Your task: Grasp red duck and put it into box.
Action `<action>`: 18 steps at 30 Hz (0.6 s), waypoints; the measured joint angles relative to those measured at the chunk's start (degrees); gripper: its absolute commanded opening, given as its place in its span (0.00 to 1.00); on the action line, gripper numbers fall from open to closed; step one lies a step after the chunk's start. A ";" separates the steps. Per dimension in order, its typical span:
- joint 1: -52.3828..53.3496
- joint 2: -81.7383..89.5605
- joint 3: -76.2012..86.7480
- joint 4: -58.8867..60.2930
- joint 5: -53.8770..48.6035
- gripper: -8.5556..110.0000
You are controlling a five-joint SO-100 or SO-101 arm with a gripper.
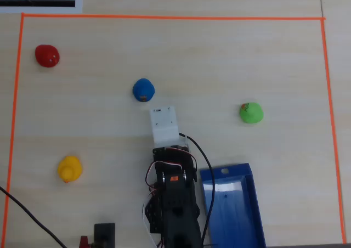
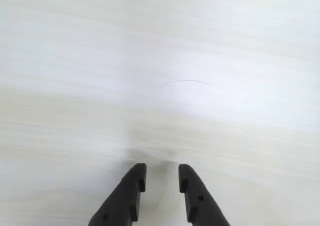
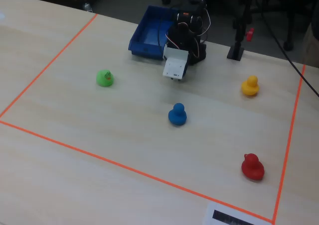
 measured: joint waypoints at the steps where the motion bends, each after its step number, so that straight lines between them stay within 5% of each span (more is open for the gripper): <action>1: 0.00 0.00 0.00 0.00 0.00 0.13; 18: -2.81 0.00 0.00 0.00 0.00 0.07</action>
